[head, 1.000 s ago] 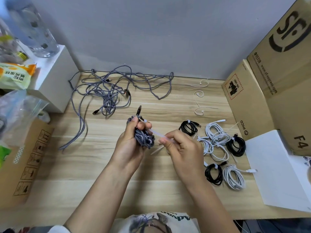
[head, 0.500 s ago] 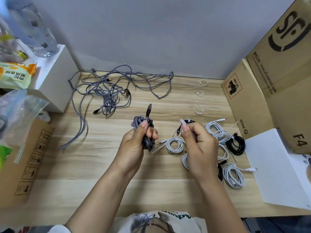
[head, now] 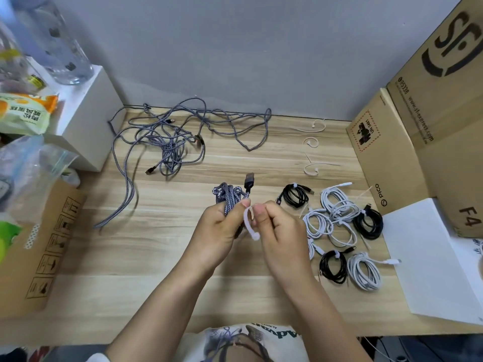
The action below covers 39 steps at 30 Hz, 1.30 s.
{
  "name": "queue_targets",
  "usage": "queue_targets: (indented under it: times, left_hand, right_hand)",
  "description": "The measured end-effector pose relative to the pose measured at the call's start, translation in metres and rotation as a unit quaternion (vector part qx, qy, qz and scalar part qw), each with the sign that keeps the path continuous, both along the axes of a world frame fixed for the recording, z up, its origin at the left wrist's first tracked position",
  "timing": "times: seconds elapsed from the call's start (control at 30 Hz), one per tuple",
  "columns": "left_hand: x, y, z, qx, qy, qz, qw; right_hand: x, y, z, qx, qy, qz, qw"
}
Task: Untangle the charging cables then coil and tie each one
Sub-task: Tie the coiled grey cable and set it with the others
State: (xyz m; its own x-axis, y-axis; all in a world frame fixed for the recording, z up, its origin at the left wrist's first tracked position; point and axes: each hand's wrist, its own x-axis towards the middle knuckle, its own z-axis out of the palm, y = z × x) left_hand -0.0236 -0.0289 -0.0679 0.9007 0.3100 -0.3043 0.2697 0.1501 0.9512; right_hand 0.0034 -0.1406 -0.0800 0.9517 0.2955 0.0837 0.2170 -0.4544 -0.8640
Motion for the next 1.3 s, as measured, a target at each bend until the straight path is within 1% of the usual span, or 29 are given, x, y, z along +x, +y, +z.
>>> queue_targets:
  times: [0.03,0.07,0.1,0.17,0.23,0.3,0.37,0.43,0.5,0.57,0.6,0.67,0.8,0.93,1.0,1.1,1.2,1.3]
  left_hand:
    - [-0.001,0.0,0.0,0.007,-0.005,-0.009,1.0]
    - [-0.001,0.0,0.001,0.019,-0.013,-0.019,1.0]
    - [-0.002,0.001,0.001,0.032,-0.018,-0.027,0.999]
    - [-0.003,0.003,0.0,0.058,-0.024,-0.035,0.997]
    - [-0.003,0.004,0.002,0.091,-0.025,-0.045,0.994]
    - [-0.004,0.001,0.004,0.148,-0.034,-0.06,0.987]
    - [-0.005,-0.002,0.002,0.22,-0.052,-0.073,0.971]
    - [-0.005,-0.003,-0.002,0.274,-0.057,-0.081,0.957]
    - [-0.005,-0.003,-0.004,0.289,-0.056,-0.076,0.953]
    - [-0.005,-0.001,-0.003,0.295,-0.055,-0.071,0.951]
    - [-0.005,0.0,-0.003,0.3,-0.053,-0.072,0.95]
    - [-0.005,0.002,-0.001,0.285,-0.053,-0.072,0.954]
    - [-0.005,0.006,0.008,0.162,-0.051,-0.07,0.983]
    - [-0.005,0.008,0.012,0.077,-0.061,-0.064,0.993]
    - [-0.005,0.007,0.011,0.057,-0.063,-0.072,0.994]
    - [-0.005,0.007,0.01,0.04,-0.076,-0.09,0.992]
    - [-0.005,0.009,0.009,0.053,-0.098,-0.103,0.988]
    - [-0.005,0.011,0.013,0.051,-0.129,-0.119,0.983]
  right_hand:
    - [0.001,-0.002,-0.002,-0.037,-0.045,-0.014,0.998]
    - [0.002,-0.004,-0.002,-0.047,-0.063,-0.032,0.996]
    - [0.004,-0.007,-0.002,-0.046,-0.056,-0.052,0.996]
    - [0.008,-0.013,-0.003,-0.059,-0.014,-0.094,0.994]
    - [0.011,-0.019,-0.006,-0.116,0.008,-0.126,0.985]
    - [0.01,-0.017,-0.004,-0.172,0.016,-0.136,0.976]
    - [0.008,-0.01,0.001,-0.222,0.012,-0.124,0.967]
    - [0.007,-0.007,0.004,-0.242,0.004,-0.101,0.965]
    - [0.007,-0.008,0.004,-0.197,0.011,-0.071,0.978]
    - [0.008,-0.009,0.004,-0.086,0.045,-0.033,0.995]
    - [0.008,-0.01,0.005,-0.031,0.064,-0.015,0.997]
    - [0.009,-0.01,0.009,0.04,0.092,0.012,0.995]
    - [0.011,-0.013,0.013,0.145,0.133,0.08,0.977]
    - [0.011,-0.016,0.016,0.192,0.144,0.113,0.964]
    - [0.01,-0.017,0.021,0.2,0.141,0.125,0.961]
    - [0.01,-0.019,0.028,0.197,0.139,0.115,0.964]
    - [0.013,-0.02,0.027,0.149,0.129,0.109,0.974]
    - [0.017,-0.021,0.015,0.059,0.119,0.103,0.986]
